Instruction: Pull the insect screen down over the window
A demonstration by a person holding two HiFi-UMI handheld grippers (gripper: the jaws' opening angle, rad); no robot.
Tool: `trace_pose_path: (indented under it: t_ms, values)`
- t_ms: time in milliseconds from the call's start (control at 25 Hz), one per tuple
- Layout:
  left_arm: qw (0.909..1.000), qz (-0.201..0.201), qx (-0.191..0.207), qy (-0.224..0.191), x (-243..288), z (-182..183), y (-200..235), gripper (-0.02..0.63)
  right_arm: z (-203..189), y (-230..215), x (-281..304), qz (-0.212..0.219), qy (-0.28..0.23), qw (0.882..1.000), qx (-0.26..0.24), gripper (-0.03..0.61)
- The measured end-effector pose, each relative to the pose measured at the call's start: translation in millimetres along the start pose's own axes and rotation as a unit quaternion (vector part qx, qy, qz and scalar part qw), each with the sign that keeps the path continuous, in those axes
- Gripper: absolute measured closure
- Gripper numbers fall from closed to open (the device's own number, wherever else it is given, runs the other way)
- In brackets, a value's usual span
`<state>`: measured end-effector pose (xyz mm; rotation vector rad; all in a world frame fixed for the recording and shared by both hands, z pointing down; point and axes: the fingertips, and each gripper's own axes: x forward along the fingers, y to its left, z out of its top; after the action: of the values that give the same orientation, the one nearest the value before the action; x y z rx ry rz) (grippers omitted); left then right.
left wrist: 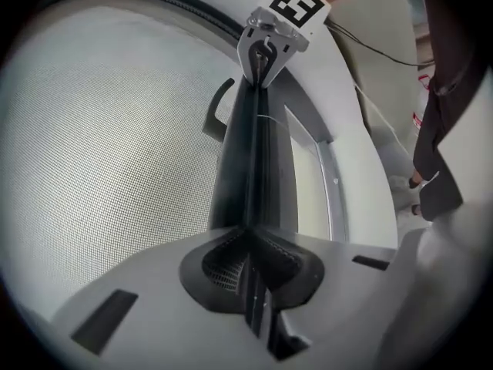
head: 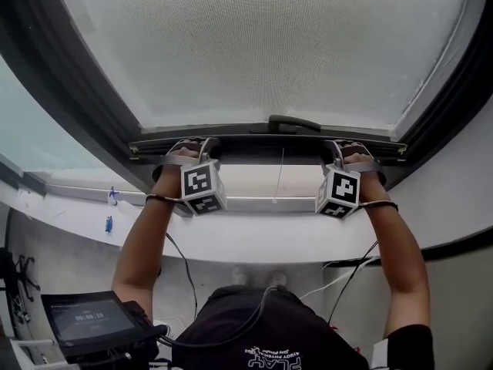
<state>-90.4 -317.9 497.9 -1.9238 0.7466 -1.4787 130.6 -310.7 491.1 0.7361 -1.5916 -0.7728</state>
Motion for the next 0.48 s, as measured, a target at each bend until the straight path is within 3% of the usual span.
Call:
trace_pose_path:
  t_ms: [240, 480]
  values:
    - [0.9996, 0.019, -0.011, 0.018, -5, -7, 13, 0.600, 9, -16, -3, -0.028, -0.001, 1.000, 0.003, 0.566]
    - [0.9994, -0.025, -0.016, 0.016, -2, -7, 7, 0.600, 7, -7, 1, 0.045, 0.013, 0.998, -0.037, 0.568]
